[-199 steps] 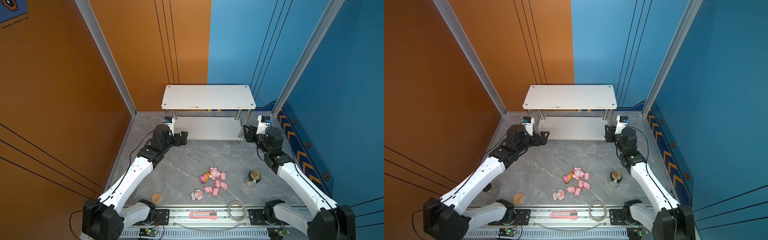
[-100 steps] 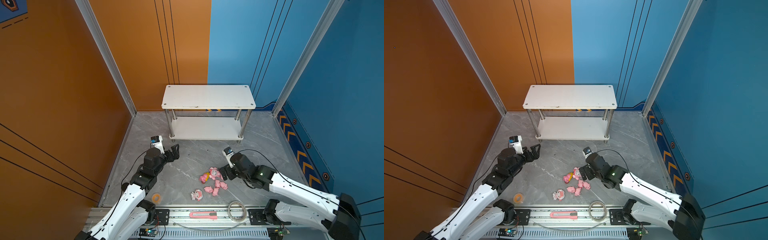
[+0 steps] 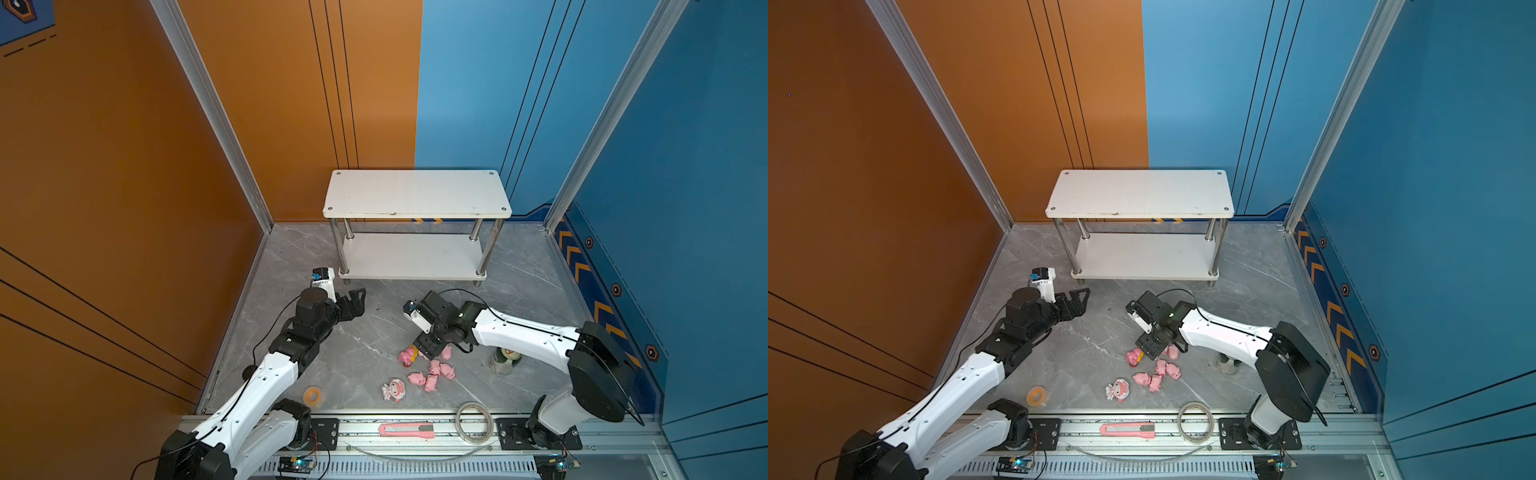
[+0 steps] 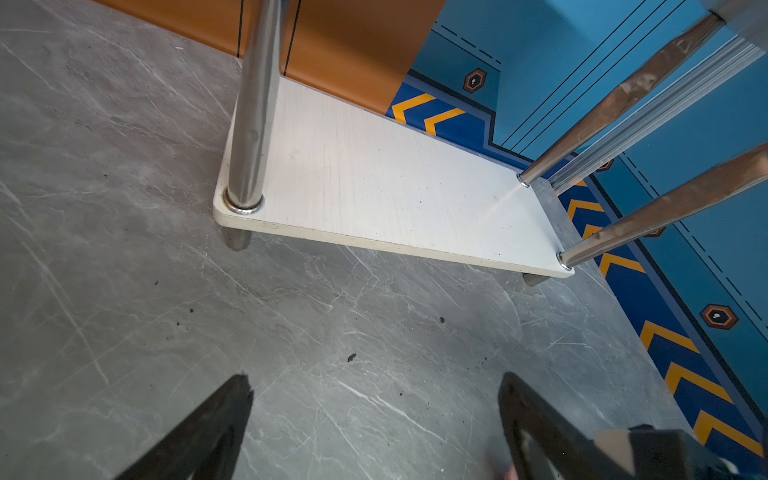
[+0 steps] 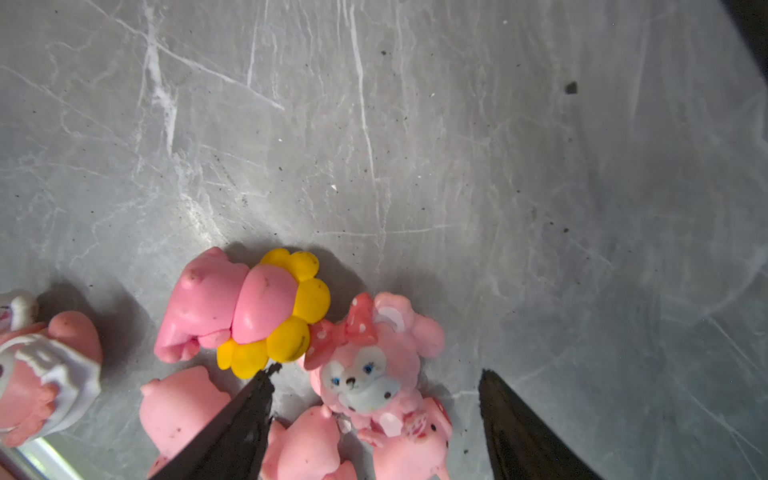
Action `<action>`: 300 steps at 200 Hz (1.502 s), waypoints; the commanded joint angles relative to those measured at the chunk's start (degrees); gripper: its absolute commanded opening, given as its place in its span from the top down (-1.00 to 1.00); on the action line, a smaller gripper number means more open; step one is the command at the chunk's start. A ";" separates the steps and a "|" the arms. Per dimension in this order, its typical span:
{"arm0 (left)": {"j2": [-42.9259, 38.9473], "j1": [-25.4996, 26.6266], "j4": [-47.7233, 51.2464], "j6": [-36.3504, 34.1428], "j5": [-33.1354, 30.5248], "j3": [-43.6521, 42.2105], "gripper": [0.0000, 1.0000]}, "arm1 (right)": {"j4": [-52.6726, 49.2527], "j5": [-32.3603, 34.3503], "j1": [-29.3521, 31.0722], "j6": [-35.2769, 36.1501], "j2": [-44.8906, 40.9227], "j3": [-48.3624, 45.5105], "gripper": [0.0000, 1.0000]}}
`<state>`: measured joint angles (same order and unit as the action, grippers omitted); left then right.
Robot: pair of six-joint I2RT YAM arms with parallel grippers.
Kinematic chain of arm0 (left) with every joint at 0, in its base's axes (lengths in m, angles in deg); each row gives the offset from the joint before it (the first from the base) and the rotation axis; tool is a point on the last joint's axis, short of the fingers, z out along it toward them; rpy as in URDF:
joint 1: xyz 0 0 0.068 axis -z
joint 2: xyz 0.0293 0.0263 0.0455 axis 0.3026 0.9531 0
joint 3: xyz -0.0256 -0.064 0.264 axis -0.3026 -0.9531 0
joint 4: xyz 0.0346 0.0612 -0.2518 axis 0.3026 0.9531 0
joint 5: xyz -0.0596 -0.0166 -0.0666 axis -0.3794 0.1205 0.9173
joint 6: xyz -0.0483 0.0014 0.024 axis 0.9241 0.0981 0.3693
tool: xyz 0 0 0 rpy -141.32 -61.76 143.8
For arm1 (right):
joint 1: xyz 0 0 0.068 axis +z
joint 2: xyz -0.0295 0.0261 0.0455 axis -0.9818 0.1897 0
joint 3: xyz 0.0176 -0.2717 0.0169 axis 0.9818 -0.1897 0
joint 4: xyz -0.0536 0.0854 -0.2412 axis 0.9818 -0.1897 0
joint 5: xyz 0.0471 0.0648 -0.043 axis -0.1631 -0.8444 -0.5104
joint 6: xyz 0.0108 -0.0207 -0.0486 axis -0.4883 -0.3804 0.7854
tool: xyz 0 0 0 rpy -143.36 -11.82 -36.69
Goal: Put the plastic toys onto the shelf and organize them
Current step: 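Move the right gripper over the pink toys while the left gripper releases the shelf, then lower the right gripper and grasp the pink bear with polka-dot bow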
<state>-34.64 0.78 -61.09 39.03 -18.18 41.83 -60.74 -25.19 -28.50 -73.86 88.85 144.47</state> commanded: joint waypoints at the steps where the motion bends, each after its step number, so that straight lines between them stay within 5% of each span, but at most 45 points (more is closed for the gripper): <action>1: 1.45 -0.81 -2.18 0.53 2.64 1.82 -0.87 | -6.39 -4.47 -0.72 4.17 3.18 2.76 -0.61; 133: 7.70 -1.24 -4.42 1.78 4.93 3.41 -0.82 | -4.08 3.06 -0.47 5.47 10.58 7.03 -0.66; 176: 7.52 -1.51 -3.86 1.36 4.49 3.44 -0.82 | -4.88 3.30 -0.55 6.22 13.62 9.95 -0.51; 234: 8.30 -1.85 -4.38 1.91 5.01 3.58 -0.82 | -6.63 3.25 -0.59 0.82 12.07 8.25 -0.75; 300: 10.43 -2.23 -5.18 2.87 6.52 4.28 -0.81 | -6.76 0.64 -0.68 -8.14 11.90 6.33 -0.46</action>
<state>-24.63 -0.86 -65.57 41.23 -13.22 44.38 -65.66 -23.39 -29.16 -77.18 102.31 152.23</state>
